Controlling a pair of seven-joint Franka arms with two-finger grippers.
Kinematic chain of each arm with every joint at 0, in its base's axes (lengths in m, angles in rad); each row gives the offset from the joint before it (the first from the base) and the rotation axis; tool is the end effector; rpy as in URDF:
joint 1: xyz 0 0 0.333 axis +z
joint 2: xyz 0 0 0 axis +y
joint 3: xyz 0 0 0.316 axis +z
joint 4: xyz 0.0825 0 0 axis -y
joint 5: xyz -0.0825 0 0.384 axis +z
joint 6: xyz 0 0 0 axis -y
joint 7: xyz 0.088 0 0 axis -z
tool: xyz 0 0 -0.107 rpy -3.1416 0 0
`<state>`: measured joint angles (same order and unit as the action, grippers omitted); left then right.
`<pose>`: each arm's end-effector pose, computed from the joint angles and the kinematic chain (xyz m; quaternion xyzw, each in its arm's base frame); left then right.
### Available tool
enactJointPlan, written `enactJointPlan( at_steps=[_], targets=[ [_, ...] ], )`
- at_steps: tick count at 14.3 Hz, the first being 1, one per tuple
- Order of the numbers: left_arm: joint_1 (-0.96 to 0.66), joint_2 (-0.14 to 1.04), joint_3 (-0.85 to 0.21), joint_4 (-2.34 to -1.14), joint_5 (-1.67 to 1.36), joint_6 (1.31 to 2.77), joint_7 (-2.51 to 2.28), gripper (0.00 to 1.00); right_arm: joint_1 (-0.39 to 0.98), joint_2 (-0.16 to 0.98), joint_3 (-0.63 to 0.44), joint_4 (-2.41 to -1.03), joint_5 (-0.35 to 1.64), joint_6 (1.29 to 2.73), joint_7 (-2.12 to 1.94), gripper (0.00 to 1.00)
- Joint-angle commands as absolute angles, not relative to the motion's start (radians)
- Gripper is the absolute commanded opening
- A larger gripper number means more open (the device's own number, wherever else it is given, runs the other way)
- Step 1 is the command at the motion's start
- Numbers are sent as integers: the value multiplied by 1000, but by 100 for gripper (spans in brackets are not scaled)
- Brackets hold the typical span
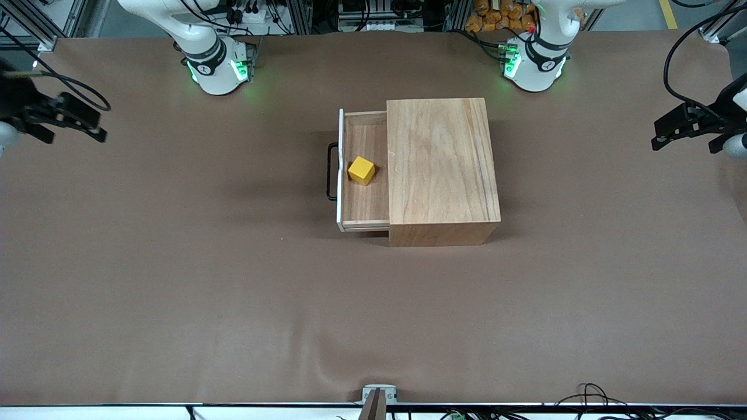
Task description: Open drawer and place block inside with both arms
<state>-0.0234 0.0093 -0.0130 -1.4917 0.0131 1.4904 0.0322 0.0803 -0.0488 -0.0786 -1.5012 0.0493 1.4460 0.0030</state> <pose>0.5493 -0.0185 0.6494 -0.9994 0.0338 0.0053 0.0065 0.5259 0.0054 0.6724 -0.9996 -0.0024 0.0033 0.0264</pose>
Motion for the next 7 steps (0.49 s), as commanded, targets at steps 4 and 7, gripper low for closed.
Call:
enactJointPlan(
  at_steps=[4, 7],
  targets=[
    [-25, 3, -9, -1485, 26, 1483, 25, 100, 28, -87, -78, -1543, 34, 1436, -66, 100],
    [-23, 3, -8, -1485, 14, 1483, 23, 100, 26, -83, -78, -1543, 32, 1442, -81, 100]
  ],
)
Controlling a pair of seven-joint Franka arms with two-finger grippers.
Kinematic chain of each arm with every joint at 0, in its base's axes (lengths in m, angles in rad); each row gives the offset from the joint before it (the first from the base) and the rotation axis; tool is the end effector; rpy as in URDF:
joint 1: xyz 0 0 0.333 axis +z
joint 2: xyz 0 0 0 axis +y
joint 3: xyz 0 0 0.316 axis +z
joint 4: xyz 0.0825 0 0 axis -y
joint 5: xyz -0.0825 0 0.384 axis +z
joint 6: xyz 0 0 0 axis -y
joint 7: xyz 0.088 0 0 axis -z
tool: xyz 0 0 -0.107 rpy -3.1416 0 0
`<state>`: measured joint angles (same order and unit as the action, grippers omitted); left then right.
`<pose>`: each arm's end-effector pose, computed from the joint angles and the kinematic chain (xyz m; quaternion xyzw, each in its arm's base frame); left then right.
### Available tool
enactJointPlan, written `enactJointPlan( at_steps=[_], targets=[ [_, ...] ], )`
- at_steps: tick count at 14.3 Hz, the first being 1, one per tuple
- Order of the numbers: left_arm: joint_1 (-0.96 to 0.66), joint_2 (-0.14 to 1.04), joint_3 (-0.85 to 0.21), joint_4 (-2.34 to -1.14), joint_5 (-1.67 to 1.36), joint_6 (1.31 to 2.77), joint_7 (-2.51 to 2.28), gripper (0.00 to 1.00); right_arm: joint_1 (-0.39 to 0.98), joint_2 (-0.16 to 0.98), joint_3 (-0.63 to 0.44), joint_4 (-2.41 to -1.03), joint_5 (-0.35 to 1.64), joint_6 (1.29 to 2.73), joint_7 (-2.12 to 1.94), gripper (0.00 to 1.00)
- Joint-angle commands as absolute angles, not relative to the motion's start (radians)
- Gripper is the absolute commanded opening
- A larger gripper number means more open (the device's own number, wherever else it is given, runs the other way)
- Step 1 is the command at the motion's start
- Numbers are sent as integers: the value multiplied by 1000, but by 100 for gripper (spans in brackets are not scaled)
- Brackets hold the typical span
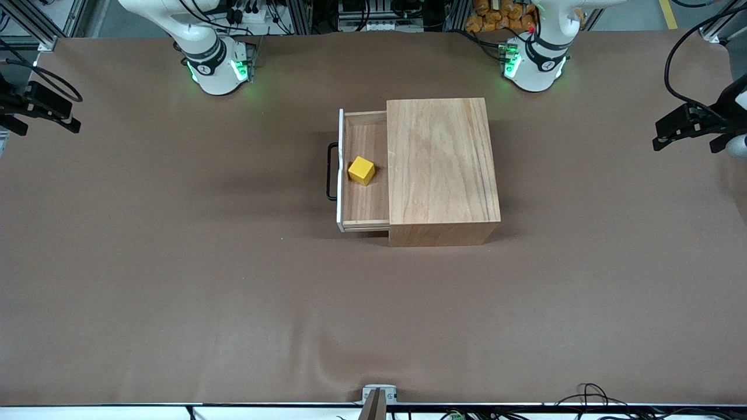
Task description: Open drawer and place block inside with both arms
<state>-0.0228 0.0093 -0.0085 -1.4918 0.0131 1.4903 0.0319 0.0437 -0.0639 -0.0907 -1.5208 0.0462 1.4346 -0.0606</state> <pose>0.5494 -0.0157 0.6493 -0.9995 0.0311 0.0054 0.0065 0.5195 -0.0208 0.6703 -0.9996 -0.0098 0.0099 0.0264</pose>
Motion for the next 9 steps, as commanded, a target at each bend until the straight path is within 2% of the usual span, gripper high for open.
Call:
enactJointPlan(
  at_steps=[1, 9],
  targets=[
    [-23, 5, -6, -1485, 15, 1483, 25, 100, 26, -81, -78, -1543, 25, 1437, -81, 100],
    [-23, 8, -5, -1483, 14, 1483, 25, 100, 8, -80, -77, -1534, 20, 1362, -43, 100]
  ],
)
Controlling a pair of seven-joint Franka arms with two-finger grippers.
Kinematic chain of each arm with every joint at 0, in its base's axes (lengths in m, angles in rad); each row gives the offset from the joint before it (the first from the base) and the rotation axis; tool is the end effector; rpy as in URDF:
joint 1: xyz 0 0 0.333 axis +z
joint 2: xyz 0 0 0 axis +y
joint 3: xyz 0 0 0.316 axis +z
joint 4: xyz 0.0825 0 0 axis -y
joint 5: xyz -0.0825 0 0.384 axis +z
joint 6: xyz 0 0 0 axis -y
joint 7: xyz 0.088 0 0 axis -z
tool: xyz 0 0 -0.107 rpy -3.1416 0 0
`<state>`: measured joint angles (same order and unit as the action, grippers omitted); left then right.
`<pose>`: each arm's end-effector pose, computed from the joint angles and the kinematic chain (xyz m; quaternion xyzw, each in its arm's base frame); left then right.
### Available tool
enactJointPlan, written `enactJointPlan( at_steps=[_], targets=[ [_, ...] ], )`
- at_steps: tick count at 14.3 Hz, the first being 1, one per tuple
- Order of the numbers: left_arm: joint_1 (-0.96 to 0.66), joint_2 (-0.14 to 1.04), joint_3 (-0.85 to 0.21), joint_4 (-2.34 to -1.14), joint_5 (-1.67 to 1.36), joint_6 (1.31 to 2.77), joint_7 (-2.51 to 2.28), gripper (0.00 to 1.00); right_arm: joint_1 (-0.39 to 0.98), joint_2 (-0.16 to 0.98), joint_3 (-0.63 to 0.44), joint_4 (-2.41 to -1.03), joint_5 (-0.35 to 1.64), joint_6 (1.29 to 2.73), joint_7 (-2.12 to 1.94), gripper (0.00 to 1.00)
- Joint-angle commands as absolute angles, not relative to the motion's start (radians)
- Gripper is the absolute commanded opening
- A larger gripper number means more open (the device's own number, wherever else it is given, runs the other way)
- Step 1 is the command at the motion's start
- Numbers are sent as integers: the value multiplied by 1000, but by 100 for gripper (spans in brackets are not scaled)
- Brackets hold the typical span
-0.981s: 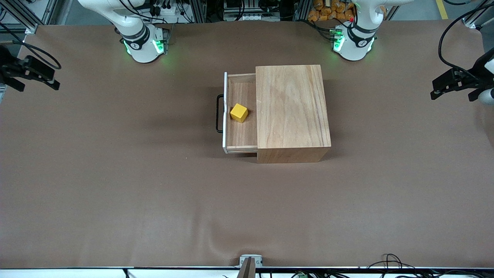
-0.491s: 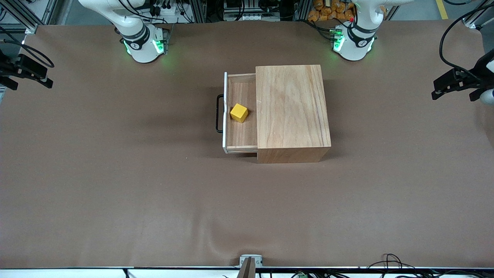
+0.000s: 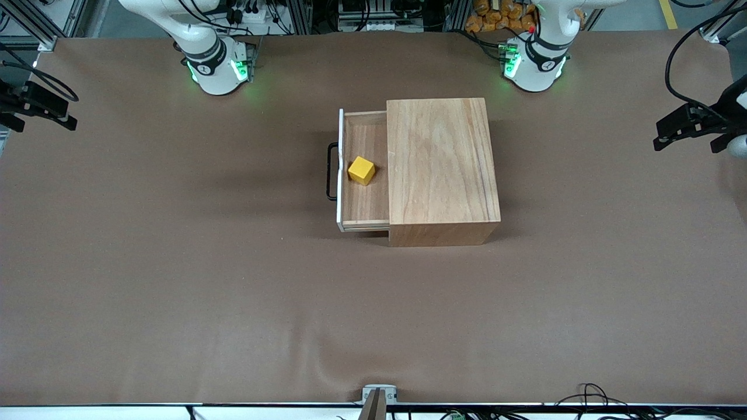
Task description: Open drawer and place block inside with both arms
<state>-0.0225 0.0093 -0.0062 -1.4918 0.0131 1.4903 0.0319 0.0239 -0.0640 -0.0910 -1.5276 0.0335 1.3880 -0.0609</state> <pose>0.5494 -0.0143 0.6493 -0.9995 0.0298 0.0054 0.0065 0.5138 -0.0323 0.6633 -0.9991 0.0005 0.0366 0.0219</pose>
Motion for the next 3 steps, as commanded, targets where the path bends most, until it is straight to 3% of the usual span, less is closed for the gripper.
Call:
enactJointPlan(
  at_steps=[1, 3],
  targets=[
    [-23, 8, -5, -1483, 14, 1482, 25, 100, 8, -80, -77, -1532, 20, 1358, -43, 100],
    [-23, 6, -5, -1483, 14, 1482, 25, 100, 8, -78, -77, -1531, 20, 1359, -43, 100]
  ],
)
